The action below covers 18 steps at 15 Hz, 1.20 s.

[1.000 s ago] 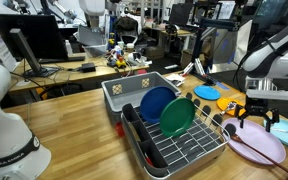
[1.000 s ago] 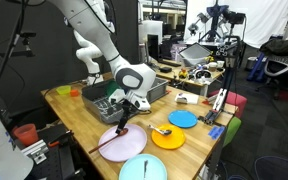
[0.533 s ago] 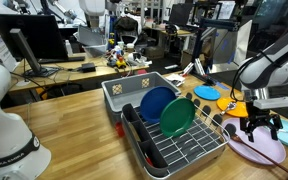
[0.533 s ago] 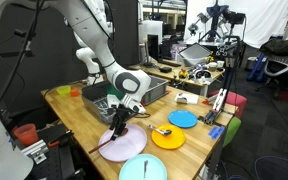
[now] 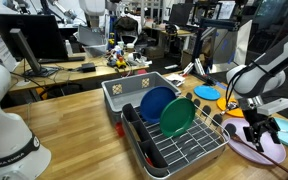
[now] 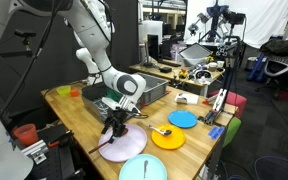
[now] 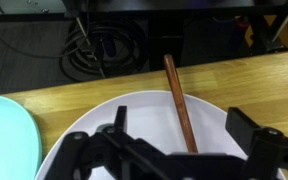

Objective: Move the silver spoon and ladle from the pink plate and put them on the orange plate, move the pink plate backwards

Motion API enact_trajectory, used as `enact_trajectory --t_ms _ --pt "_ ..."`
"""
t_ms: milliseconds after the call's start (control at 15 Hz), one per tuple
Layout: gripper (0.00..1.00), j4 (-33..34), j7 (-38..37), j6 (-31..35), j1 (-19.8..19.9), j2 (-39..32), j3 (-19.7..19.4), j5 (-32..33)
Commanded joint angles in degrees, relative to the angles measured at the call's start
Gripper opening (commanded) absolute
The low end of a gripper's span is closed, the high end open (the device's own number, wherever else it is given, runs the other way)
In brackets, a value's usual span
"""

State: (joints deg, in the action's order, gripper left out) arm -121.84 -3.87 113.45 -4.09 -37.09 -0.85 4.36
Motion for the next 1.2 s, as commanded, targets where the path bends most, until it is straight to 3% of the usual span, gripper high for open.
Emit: enact_trajectory --t_ms 0,1133 --pt "1.0 0.3 0.0 -0.4 0.3 -0.1 0.3 0.3" --pt "1.0 -1.3 1.8 8.8 -0.1 -1.4 0.3 2.3"
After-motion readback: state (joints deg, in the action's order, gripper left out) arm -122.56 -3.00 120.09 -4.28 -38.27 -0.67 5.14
